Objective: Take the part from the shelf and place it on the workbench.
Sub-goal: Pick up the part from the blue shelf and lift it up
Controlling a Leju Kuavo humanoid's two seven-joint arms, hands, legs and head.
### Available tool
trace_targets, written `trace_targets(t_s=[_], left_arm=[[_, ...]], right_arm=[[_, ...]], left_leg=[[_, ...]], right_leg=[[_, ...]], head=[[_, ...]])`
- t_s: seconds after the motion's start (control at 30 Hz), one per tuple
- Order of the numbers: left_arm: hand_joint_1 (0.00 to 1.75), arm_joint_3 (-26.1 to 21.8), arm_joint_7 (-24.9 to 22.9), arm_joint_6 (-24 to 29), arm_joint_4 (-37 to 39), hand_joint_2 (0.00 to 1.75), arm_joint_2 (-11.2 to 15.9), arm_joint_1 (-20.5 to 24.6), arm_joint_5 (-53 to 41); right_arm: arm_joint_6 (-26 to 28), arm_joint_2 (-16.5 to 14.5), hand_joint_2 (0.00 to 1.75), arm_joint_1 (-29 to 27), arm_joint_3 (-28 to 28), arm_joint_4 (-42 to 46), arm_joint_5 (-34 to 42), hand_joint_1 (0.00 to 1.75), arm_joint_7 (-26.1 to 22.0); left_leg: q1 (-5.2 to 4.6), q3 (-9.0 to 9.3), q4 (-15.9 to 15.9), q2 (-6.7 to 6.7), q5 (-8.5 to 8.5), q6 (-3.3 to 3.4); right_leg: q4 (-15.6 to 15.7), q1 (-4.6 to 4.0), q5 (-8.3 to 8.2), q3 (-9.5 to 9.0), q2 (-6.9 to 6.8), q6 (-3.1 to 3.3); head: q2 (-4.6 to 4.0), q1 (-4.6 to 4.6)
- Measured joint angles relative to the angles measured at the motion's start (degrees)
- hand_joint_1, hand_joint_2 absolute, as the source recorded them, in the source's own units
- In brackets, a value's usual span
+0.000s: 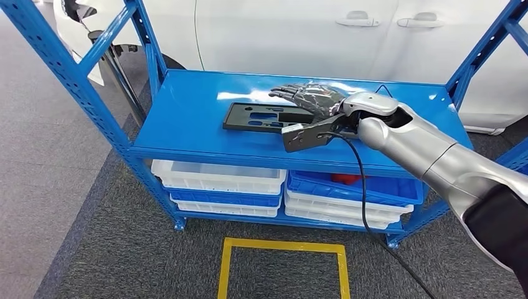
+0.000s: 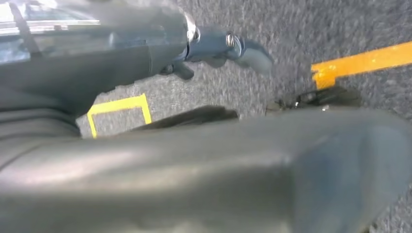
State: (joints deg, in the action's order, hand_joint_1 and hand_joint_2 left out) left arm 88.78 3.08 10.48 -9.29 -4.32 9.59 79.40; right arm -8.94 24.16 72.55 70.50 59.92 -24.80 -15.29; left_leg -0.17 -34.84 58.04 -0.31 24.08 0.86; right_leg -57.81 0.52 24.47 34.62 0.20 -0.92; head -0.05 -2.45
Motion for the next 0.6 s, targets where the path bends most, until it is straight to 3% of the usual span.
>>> trace_targets(t_s=[0.07,0.1,0.2,0.23,0.27,0.3,0.4,0.47,0.6], left_arm=[[0.00,0.0,0.3,0.3,0.0,0.00,0.0,0.0,-0.1],[0.00,0.0,0.6,0.3,0.0,0.00,0.0,0.1,-0.2],[0.00,0.0,1.2,0.0,0.0,0.00,0.0,0.1,-0.3],[0.00,0.0,1.2,-0.2,0.0,0.00,0.0,0.1,-0.3],[0.00,0.0,1.2,-0.3,0.0,0.00,0.0,0.0,-0.3],[0.00,0.0,1.3,-0.4,0.0,0.00,0.0,0.0,-0.3],[0.00,0.0,1.2,-0.3,0.0,0.00,0.0,0.1,-0.3],[0.00,0.0,1.1,0.1,0.0,0.00,0.0,0.2,-0.3],[0.00,0.0,1.1,0.8,0.0,0.00,0.1,0.4,-0.4]], right_arm=[[0.5,0.0,0.00,0.1,0.1,-0.2,0.1,0.00,0.0],[0.7,0.0,0.00,0.2,0.1,-0.3,0.2,0.00,0.0],[1.2,0.0,0.00,0.2,0.5,-0.6,0.4,0.00,-0.1],[1.4,0.1,0.00,0.0,0.7,-0.7,0.4,0.00,-0.1],[1.5,0.1,0.00,-0.1,0.8,-0.8,0.5,0.00,-0.1],[1.8,0.1,0.00,-0.2,0.9,-0.9,0.5,0.00,-0.1],[2.8,0.1,0.00,-0.2,0.8,-1.2,0.5,0.00,-0.1],[3.3,0.0,0.00,-0.3,0.8,-1.5,0.3,0.00,-0.2],[3.8,-0.3,0.00,-0.3,0.7,-2.2,-0.1,0.00,-0.2]], left_leg=[[0.15,0.20,-0.5,0.07,-0.32,0.68],[0.25,0.30,-0.8,0.10,-0.52,0.98],[0.27,0.31,-1.0,0.13,-0.69,1.35],[0.25,0.30,-0.9,0.13,-0.67,1.36],[0.25,0.29,-0.9,0.13,-0.64,1.36],[0.26,0.30,-0.8,0.13,-0.60,1.31],[0.17,0.17,-0.2,0.09,-0.22,0.83],[-0.04,-0.05,0.1,0.04,-0.03,0.35],[0.03,-0.68,1.6,0.08,1.24,-0.85]], right_leg=[[-0.6,0.19,0.58,0.21,-0.03,-0.60],[-2.1,0.23,1.63,0.86,-0.04,-0.82],[-12.7,0.31,6.81,5.80,-0.08,-1.28],[-15.6,0.33,7.63,7.29,-0.08,-1.40],[-16.6,0.34,7.34,7.88,-0.09,-1.46],[-15.0,0.37,5.94,7.23,-0.11,-1.47],[-3.6,0.32,0.72,1.82,-0.26,-1.10],[-0.6,0.13,0.16,0.51,-0.23,-0.51],[-0.3,0.24,0.14,0.27,-0.18,0.93]], head=[[0.01,0.00],[0.00,0.00],[-0.02,0.00],[-0.02,0.00],[-0.02,0.00],[-0.02,0.00],[-0.01,0.00],[0.00,0.00],[0.00,0.00]])
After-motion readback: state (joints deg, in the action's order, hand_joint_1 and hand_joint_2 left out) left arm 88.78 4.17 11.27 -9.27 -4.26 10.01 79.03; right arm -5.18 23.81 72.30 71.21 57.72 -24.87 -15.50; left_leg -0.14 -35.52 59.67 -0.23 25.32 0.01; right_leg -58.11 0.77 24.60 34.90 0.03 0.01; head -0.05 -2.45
